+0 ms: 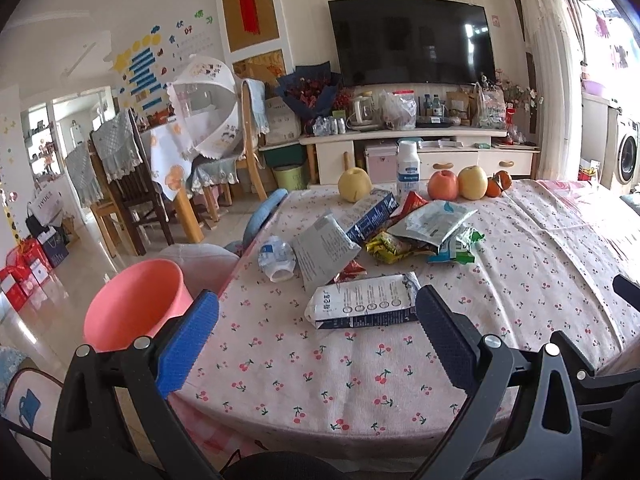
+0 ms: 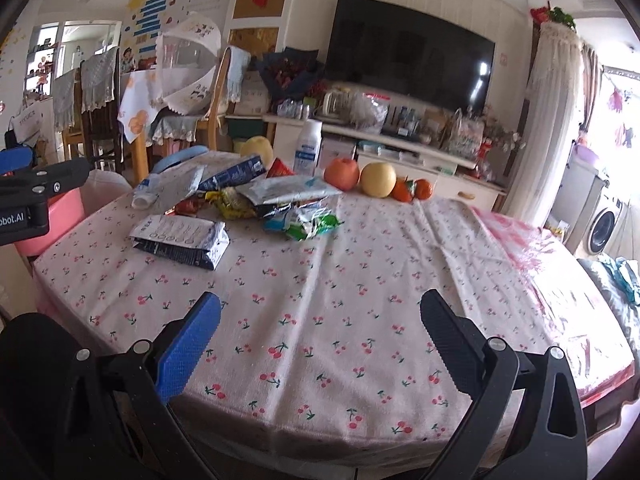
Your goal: Collect trash
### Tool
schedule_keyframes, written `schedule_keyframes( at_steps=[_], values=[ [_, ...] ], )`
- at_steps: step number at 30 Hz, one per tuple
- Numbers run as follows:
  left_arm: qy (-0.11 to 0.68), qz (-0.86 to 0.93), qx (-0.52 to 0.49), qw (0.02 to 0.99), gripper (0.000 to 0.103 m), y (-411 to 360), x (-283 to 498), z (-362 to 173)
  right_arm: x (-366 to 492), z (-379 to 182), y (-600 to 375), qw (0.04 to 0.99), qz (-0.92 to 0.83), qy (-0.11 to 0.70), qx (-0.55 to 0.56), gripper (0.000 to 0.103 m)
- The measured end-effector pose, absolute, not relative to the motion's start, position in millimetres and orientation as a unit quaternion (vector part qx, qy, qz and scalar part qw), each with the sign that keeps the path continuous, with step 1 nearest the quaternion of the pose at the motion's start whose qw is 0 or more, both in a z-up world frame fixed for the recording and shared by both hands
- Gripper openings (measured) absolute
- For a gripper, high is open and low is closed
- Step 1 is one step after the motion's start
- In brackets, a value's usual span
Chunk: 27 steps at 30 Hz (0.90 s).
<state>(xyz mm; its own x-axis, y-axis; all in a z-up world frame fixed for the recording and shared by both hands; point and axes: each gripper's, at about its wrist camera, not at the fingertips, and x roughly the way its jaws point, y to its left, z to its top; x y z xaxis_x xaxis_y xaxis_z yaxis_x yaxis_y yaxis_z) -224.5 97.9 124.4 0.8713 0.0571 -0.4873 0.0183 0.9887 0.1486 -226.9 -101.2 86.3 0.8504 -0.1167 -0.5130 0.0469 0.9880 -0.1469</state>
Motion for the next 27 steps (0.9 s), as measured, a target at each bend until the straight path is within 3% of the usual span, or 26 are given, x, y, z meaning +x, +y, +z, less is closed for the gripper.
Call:
schedule_keyframes(
  at_steps=[18,27],
  values=[
    [0.337,0.037,-0.074,0.938,0.099,196,-133,68,-165,61,-122,0.921,0.093,0.361,0.108,0.099],
    [0.36,0.053,-0.094,0.927,0.099,203,-73,50,-131,62,-103,0.916,0.143,0.364,0.089,0.098]
  ],
)
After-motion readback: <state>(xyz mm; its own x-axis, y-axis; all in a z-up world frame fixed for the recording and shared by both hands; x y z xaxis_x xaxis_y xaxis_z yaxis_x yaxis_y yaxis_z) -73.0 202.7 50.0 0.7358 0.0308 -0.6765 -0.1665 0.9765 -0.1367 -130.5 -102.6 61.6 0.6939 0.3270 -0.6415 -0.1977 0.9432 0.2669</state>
